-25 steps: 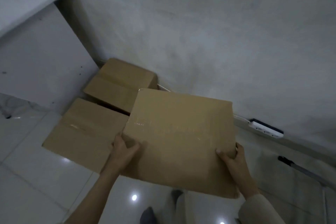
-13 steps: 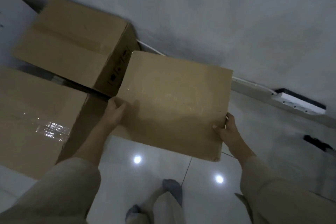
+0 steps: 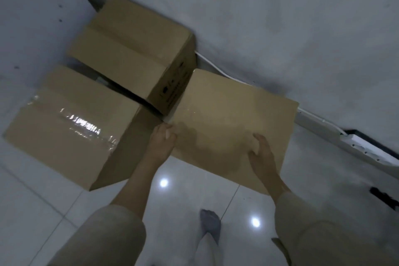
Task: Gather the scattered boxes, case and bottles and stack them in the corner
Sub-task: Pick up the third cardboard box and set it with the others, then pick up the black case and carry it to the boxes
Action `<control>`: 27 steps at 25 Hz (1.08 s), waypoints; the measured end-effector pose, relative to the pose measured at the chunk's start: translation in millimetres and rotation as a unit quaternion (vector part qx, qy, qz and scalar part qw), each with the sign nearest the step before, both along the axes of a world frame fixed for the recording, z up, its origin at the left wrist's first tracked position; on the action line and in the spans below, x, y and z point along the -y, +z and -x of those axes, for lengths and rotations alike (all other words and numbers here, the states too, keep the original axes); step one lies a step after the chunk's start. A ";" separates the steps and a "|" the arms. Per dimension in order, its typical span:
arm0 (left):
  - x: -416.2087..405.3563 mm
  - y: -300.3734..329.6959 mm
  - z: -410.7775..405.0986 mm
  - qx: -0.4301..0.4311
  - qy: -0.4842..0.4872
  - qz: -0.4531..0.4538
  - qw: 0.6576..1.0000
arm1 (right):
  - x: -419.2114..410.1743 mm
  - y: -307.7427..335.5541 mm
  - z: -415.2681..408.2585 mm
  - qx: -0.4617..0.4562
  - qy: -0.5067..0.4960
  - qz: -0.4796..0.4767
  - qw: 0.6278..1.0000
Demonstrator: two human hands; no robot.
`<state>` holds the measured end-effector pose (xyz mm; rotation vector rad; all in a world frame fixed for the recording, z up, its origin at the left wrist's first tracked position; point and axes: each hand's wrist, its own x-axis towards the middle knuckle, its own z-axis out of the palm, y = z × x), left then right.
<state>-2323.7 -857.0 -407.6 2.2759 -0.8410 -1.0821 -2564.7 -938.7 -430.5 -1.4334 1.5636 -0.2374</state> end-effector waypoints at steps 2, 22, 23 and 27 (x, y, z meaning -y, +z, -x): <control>-20.1 20.3 -16.9 0.019 0.035 0.028 0.999 | -11.3 14.0 -39.7 0.014 0.058 -0.013 0.998; -516.2 153.6 -227.5 0.103 0.468 0.060 0.876 | -362.7 153.9 -391.7 0.111 0.510 -0.005 0.853; -536.2 161.9 -235.0 0.108 0.482 0.066 0.867 | -381.7 162.3 -406.5 0.116 0.528 -0.010 0.841; -605.3 190.7 -266.0 0.122 0.527 0.094 0.836 | -452.0 195.3 -468.9 0.139 0.575 -0.031 0.806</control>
